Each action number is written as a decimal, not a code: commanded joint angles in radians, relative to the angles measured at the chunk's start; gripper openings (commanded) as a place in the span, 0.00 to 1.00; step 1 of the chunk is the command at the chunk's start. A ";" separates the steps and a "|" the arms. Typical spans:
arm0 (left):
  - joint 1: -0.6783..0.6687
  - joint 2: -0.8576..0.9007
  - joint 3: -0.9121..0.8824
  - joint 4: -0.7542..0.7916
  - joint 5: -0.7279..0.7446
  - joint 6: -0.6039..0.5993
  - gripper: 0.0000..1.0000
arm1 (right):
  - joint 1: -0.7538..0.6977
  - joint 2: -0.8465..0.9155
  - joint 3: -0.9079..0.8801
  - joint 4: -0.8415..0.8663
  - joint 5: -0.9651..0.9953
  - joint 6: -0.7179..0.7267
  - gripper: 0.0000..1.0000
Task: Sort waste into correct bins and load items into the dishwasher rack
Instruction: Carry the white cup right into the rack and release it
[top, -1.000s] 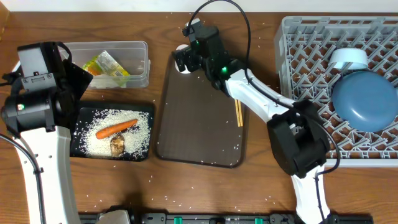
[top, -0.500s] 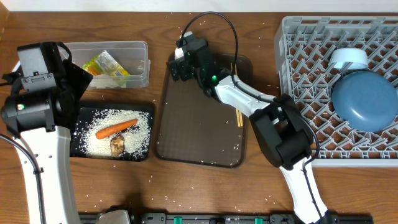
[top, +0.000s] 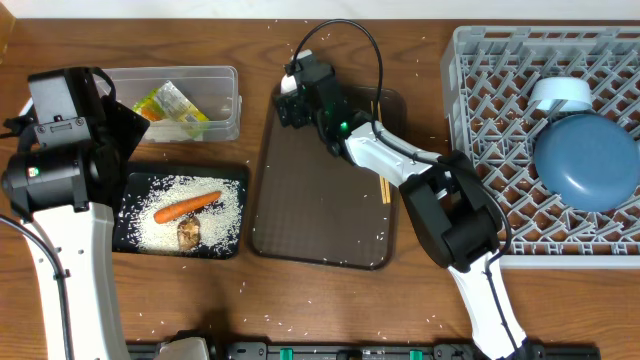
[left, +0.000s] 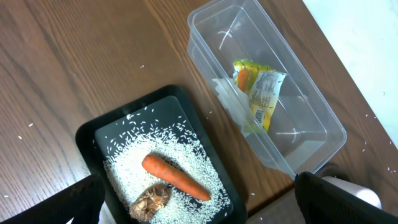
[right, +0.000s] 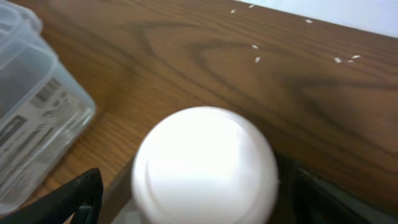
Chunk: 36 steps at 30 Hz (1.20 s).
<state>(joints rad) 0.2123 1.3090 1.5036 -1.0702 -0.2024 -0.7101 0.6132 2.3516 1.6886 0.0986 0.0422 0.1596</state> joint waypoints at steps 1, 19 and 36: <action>0.001 -0.002 0.008 -0.002 -0.016 -0.002 0.98 | 0.007 0.007 0.021 0.007 0.061 0.007 0.87; 0.001 -0.002 0.008 -0.003 -0.016 -0.002 0.98 | 0.000 -0.006 0.035 0.012 0.060 0.008 0.54; 0.001 -0.002 0.008 -0.003 -0.016 -0.002 0.98 | -0.272 -0.438 0.035 -0.316 0.081 0.012 0.50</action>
<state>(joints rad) 0.2123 1.3090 1.5036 -1.0702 -0.2024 -0.7101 0.4339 2.0113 1.7027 -0.1833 0.0883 0.1684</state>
